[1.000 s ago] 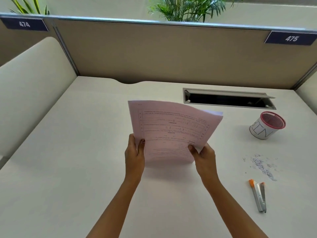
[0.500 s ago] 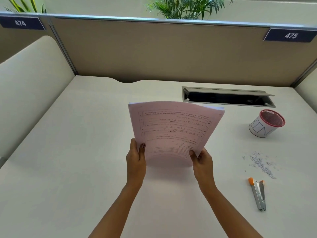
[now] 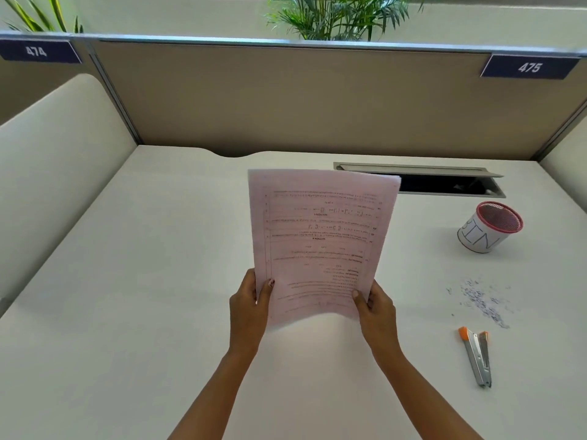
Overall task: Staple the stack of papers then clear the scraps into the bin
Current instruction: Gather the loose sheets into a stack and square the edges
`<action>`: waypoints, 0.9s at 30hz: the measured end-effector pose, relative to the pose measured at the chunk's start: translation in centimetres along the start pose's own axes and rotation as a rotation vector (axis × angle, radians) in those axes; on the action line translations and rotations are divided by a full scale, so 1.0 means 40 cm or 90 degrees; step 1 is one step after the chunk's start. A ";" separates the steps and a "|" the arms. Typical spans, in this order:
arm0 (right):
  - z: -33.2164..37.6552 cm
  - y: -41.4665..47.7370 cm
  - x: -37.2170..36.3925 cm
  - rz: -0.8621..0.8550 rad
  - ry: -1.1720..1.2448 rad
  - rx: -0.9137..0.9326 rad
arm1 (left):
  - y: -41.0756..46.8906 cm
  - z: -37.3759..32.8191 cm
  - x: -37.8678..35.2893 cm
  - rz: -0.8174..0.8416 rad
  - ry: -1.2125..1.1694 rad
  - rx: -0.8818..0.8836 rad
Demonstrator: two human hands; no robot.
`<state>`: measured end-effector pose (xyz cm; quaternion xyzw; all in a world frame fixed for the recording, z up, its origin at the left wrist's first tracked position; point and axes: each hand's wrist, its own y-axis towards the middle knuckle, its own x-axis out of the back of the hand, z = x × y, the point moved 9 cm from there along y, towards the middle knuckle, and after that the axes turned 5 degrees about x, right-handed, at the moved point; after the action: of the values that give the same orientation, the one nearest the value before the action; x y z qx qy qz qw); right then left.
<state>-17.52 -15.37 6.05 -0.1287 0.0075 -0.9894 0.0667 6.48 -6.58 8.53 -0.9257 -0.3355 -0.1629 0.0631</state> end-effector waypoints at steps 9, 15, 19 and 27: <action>-0.023 -0.009 0.010 0.046 0.176 -0.128 | 0.040 -0.016 0.012 0.098 -0.163 0.119; -0.033 -0.028 -0.007 0.029 0.384 -0.208 | 0.011 -0.041 -0.036 0.218 -0.456 0.183; -0.020 -0.049 -0.066 0.080 0.449 -0.212 | -0.031 -0.043 -0.084 0.205 -0.406 0.178; 0.023 0.013 -0.001 0.039 0.536 -0.119 | -0.007 -0.027 -0.021 0.081 -0.234 0.125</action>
<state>-17.17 -15.86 6.92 0.2808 0.1276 -0.9483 0.0751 5.42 -7.11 9.28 -0.9487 -0.2963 0.0464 0.1006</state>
